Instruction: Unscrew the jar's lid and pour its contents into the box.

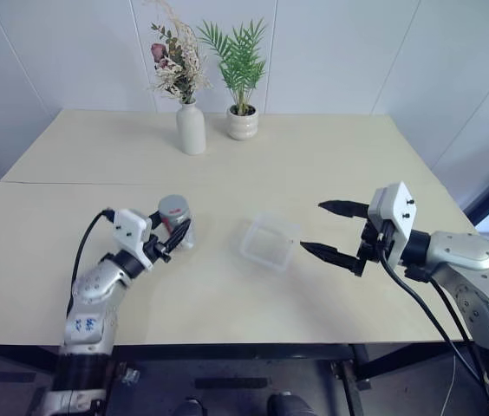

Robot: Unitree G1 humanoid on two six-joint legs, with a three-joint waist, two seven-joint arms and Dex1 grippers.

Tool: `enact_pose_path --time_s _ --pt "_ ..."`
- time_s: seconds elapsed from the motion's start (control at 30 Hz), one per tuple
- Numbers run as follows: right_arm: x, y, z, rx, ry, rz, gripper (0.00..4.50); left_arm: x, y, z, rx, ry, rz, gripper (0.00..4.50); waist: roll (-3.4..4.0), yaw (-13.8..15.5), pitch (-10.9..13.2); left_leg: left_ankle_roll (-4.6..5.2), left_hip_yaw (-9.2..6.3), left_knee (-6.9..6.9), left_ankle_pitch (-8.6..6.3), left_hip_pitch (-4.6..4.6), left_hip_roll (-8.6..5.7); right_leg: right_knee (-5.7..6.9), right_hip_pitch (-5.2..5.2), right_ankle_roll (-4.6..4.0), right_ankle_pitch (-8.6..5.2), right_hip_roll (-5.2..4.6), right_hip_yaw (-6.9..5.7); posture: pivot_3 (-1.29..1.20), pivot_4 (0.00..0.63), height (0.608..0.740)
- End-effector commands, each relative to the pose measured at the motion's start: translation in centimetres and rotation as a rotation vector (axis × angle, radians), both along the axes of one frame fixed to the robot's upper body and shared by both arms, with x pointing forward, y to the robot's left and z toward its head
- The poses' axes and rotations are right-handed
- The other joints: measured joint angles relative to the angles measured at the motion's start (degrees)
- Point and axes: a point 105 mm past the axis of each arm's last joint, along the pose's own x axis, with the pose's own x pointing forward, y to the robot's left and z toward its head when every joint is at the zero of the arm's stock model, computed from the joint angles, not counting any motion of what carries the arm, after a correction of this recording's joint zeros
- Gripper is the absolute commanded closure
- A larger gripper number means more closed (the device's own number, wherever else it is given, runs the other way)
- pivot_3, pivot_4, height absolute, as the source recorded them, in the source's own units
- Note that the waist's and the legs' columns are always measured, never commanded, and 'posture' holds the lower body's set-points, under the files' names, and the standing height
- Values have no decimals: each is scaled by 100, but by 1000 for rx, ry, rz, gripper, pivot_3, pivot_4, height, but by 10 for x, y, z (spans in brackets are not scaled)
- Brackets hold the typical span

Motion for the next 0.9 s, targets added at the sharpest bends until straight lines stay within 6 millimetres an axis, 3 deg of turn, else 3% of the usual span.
enact_pose_path --time_s 0.03,0.17,0.33,0.6,0.9 --pt "-5 12 16 37 -53 13 0 0 -10 13 17 -7 -110 2223 0 -3 0 1 1 -1 -1 -2 0 -6 0 2 2 0 0 0 150 740" --pt "-6 26 25 98 -69 6 0 7 -18 32 33 -39 -209 2223 0 10 0 8 3 -7 -6 -9 1 -10 -8 4 4 0 2 0 150 740" --pt "-4 53 37 196 -74 1 0 3 -46 37 74 7 -488 2223 0 -1 0 7 5 -15 -6 -15 2 -12 -16 4 3 2 2 0 150 740" --pt "4 86 51 312 -80 -50 0 6 -67 39 93 -11 -613 2223 1 -6 0 6 7 -25 -5 -21 7 -8 -31 1 2 4 2 0 150 740" --pt "7 103 42 292 -42 -64 0 5 -90 34 130 -56 -690 2223 1 7 0 7 6 -22 -6 -32 7 -10 -35 2 2 4 2 0 150 740"
